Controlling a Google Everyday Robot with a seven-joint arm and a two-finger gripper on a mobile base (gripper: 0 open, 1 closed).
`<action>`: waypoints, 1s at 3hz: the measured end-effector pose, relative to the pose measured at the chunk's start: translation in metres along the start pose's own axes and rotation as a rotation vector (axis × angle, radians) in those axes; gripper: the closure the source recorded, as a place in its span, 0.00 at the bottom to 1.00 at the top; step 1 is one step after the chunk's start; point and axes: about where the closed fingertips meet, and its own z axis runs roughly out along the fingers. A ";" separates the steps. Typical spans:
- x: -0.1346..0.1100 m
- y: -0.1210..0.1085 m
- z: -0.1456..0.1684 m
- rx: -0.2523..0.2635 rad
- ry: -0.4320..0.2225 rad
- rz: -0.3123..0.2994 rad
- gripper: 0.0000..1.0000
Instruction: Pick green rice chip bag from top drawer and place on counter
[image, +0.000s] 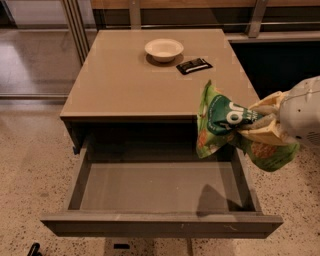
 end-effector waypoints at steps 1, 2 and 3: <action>-0.017 -0.035 0.014 0.030 0.005 -0.060 1.00; -0.029 -0.070 0.025 0.061 0.018 -0.102 1.00; -0.030 -0.097 0.040 0.075 0.039 -0.110 1.00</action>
Offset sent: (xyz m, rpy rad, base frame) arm 0.1207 -0.0004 0.0372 -0.1233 -0.1191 0.0339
